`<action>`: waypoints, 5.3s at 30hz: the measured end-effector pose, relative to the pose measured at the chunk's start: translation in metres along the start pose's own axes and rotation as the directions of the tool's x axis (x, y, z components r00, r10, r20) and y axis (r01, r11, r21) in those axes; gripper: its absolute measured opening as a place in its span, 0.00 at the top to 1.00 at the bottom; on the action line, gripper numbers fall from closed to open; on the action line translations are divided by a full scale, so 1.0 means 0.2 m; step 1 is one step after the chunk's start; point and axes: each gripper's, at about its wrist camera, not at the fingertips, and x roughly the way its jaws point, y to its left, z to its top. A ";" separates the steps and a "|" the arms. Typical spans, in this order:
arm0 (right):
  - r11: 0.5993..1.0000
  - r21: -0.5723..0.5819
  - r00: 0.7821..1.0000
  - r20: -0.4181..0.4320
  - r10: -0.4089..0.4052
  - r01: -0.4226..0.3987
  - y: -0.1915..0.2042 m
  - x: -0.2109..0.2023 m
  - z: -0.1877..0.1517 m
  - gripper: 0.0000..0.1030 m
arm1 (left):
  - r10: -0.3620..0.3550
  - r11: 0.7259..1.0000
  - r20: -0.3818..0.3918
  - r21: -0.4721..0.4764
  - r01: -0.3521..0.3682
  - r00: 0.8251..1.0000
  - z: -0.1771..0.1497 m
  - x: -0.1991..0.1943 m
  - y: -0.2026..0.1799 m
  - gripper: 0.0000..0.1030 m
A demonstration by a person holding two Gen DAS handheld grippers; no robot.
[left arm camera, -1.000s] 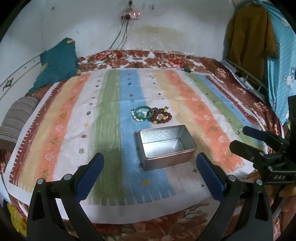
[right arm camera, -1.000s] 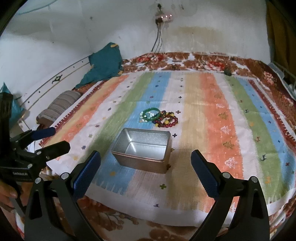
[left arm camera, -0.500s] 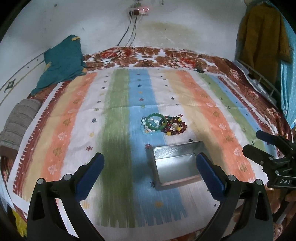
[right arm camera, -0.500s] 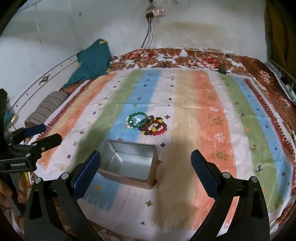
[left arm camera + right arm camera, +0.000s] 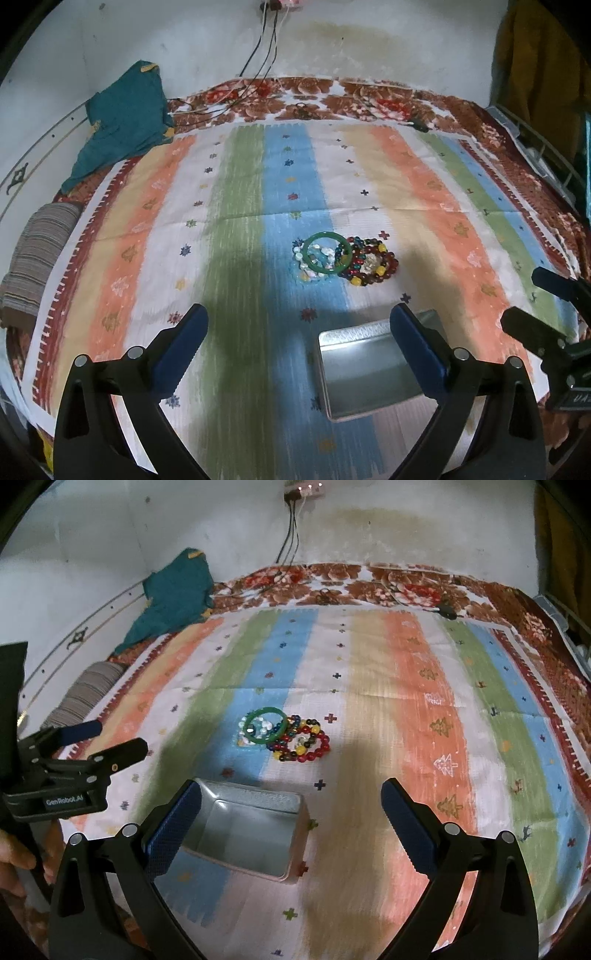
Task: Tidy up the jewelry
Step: 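Move both tools forward toward the jewelry pile beside the silver tin, then grasp the green jade bangle with the left tool, then grasp the yellow-and-black bead bracelet with the right tool, then lift the green bangle with the left tool while the right tool lifts the bead bracelet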
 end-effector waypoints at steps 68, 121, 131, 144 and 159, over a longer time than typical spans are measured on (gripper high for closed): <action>0.998 0.006 0.964 -0.260 -0.054 0.057 -0.13 0.91 0.26 0.14 | 0.015 0.993 -0.241 0.119 0.014 0.971 0.37 0.96 -0.03 0.35; 0.996 -0.070 0.952 -0.297 -0.070 0.052 -0.10 1.08 0.29 0.88 | 0.002 0.980 -0.223 0.194 0.043 0.975 0.40 1.09 -0.09 0.94; 0.997 -0.067 0.968 -0.245 -0.058 0.042 -0.08 0.97 0.33 0.88 | 0.014 0.982 -0.196 0.186 0.023 0.980 0.43 1.02 -0.08 0.94; 0.998 -0.061 0.984 -0.172 -0.038 0.028 -0.05 0.79 0.36 0.88 | 0.031 0.985 -0.154 0.175 -0.003 0.988 0.41 0.81 -0.06 0.94; 0.998 -0.048 0.994 -0.098 -0.051 0.046 -0.02 0.59 0.31 0.88 | 0.025 0.992 -0.102 0.128 -0.012 0.994 0.37 0.58 -0.04 0.94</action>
